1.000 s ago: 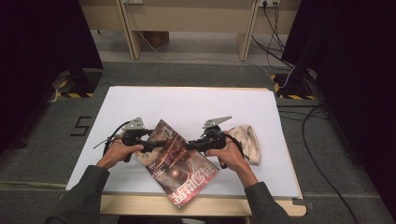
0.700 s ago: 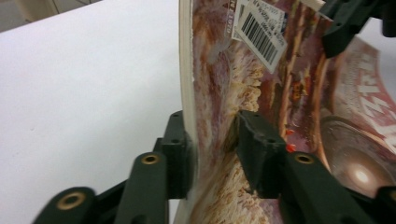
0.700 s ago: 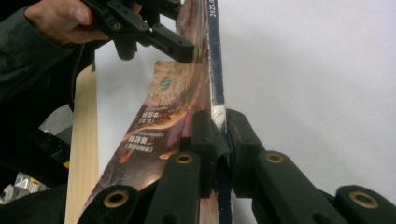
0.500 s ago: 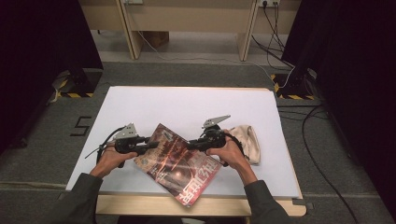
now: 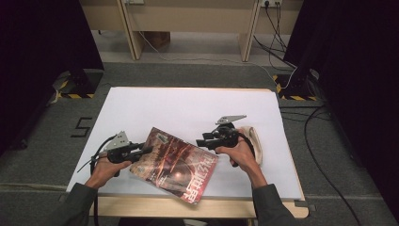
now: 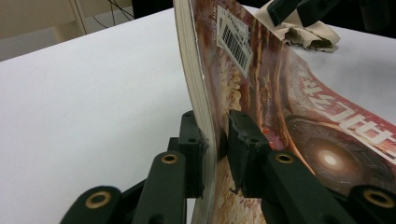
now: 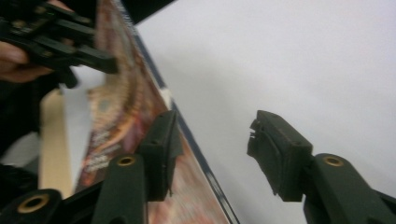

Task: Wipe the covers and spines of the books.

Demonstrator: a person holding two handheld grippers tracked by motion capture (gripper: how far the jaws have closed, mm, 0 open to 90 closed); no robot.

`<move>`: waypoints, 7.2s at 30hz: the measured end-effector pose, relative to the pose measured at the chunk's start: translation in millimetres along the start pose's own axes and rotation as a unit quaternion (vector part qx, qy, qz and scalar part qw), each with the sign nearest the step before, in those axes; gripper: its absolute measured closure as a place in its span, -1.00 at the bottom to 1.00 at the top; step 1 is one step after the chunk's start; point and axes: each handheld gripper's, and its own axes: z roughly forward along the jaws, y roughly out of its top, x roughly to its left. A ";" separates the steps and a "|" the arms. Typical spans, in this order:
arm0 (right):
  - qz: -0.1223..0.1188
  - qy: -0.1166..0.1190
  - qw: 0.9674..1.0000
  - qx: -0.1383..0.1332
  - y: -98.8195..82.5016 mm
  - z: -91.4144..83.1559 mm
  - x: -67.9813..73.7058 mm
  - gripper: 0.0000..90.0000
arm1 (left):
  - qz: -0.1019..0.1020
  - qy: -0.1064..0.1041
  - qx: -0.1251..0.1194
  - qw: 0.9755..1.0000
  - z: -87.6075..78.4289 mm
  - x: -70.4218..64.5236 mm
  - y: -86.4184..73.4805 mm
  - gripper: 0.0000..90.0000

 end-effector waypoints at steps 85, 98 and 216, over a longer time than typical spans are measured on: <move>-0.084 -0.151 0.985 0.008 17.8 14.7 20.5 0.78 | 0.039 0.064 -0.043 0.996 -20.0 -36.1 -8.4 0.72; -0.079 -0.124 0.989 0.030 19.5 47.3 28.7 0.79 | 0.045 0.059 -0.040 0.996 -18.6 -36.5 -7.5 0.75; -0.188 -0.055 0.980 0.031 95.8 83.0 124.5 0.78 | 0.058 0.074 -0.028 0.995 -15.3 -36.4 -8.9 0.68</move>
